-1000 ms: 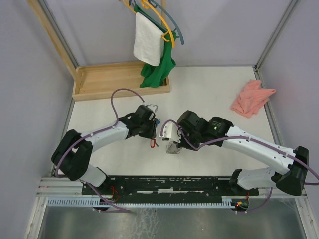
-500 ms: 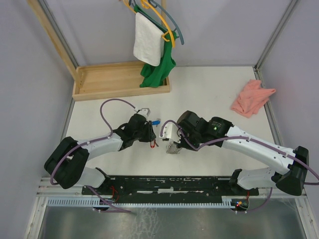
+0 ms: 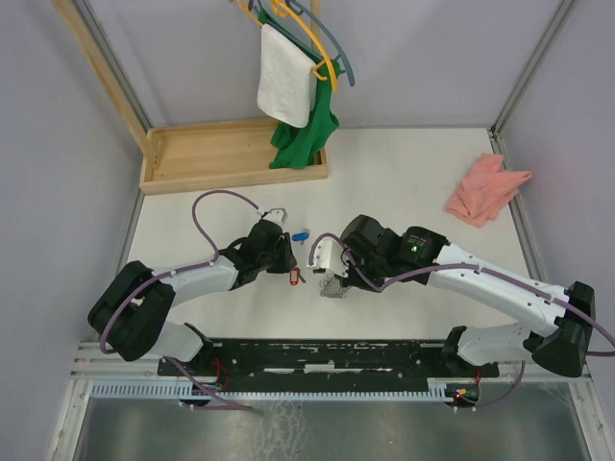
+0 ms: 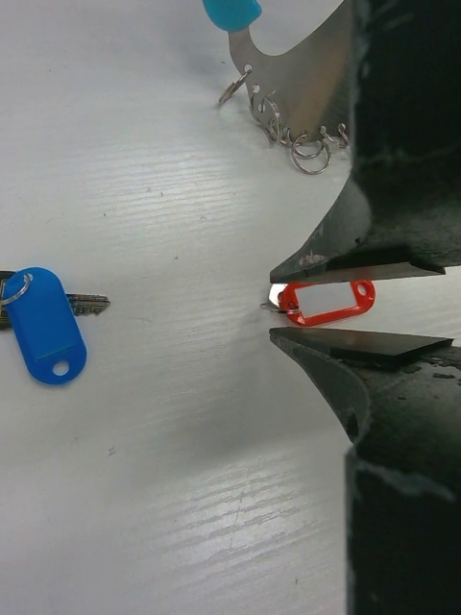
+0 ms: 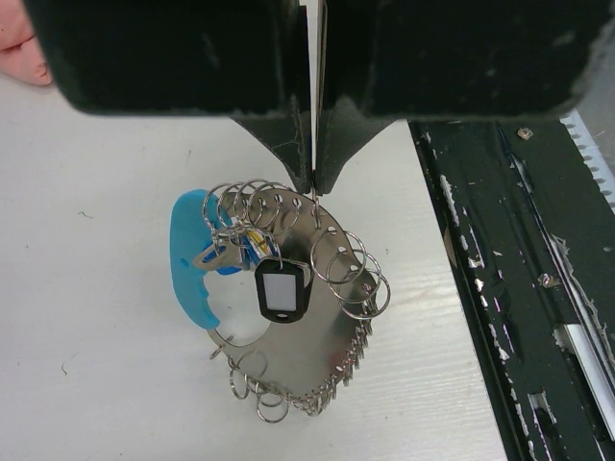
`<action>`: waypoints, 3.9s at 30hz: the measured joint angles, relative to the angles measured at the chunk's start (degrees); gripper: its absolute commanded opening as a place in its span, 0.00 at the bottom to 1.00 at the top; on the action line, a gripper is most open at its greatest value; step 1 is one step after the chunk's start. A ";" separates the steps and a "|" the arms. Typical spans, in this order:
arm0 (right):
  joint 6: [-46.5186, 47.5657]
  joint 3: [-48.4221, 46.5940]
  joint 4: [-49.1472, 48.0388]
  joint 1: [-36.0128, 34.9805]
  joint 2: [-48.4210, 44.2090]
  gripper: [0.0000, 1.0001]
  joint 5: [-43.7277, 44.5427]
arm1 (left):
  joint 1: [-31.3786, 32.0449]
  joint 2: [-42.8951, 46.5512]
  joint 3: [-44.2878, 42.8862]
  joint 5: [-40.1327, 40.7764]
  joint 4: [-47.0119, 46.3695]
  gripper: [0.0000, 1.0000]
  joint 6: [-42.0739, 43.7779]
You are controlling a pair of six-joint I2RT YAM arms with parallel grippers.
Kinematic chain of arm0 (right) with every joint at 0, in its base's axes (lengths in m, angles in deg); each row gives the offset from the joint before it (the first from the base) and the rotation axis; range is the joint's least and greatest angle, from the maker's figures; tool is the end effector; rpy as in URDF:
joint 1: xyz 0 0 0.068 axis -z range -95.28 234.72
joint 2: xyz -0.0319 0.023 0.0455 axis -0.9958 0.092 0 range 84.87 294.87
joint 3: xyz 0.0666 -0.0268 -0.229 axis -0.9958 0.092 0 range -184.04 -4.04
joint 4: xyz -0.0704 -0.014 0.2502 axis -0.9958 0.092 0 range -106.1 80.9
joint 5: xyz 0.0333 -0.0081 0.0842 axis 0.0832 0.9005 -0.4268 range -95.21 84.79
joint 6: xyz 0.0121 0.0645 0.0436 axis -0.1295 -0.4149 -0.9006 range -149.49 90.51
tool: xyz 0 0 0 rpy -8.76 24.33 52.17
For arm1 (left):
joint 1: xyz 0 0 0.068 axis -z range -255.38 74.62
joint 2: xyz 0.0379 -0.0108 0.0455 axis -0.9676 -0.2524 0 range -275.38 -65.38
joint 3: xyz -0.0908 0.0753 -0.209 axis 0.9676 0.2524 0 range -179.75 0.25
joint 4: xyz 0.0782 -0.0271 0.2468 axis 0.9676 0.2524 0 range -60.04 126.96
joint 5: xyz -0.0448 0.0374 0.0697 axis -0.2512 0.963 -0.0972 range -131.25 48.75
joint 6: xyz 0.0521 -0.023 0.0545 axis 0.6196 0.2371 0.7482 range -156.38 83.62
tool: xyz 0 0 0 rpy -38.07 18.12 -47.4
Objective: Put the keys on the keyring
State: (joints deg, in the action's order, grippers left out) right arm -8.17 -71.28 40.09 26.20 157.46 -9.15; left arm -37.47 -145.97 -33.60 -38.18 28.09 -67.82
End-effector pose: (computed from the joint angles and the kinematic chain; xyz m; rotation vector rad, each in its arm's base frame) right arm 0.1354 0.2300 0.2456 -1.7354 2.0374 0.3038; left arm 0.2337 -0.1774 0.1040 0.1094 2.4128 -0.5174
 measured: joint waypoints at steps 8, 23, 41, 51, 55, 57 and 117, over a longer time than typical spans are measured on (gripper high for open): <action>-0.02 0.02 0.00 0.00 0.00 0.01 0.13 | -0.02 -2.75 -0.07 -0.72 0.02 0.23 0.00; 0.00 0.35 0.00 0.00 0.00 0.01 0.42 | -0.07 -3.89 -1.20 -2.23 -0.04 0.03 0.04; 7.72 0.35 0.04 -0.26 -8.17 0.01 1.40 | -0.15 21.03 10.14 -13.05 -21.22 0.03 22.67; 19.58 1.75 -3.19 -0.26 -8.70 0.01 2.71 | -0.17 27.61 16.63 -27.50 -36.52 0.03 39.60; 24.35 2.93 -6.71 -0.26 -7.61 0.01 3.04 | -0.17 27.45 17.90 -32.92 -40.52 0.03 44.70; 26.29 3.39 -8.09 -0.26 -6.99 0.01 3.02 | -0.17 26.43 18.29 -35.58 -43.15 0.03 46.71; 28.87 12.33 -22.82 -2.51 -7.08 0.01 1.14 | 9.49 17.14 19.89 -38.69 -52.24 0.03 59.49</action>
State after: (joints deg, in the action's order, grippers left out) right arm 20.70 -58.95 17.27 23.68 150.38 -8.01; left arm -27.99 -128.84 -13.71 -76.87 -24.15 -8.33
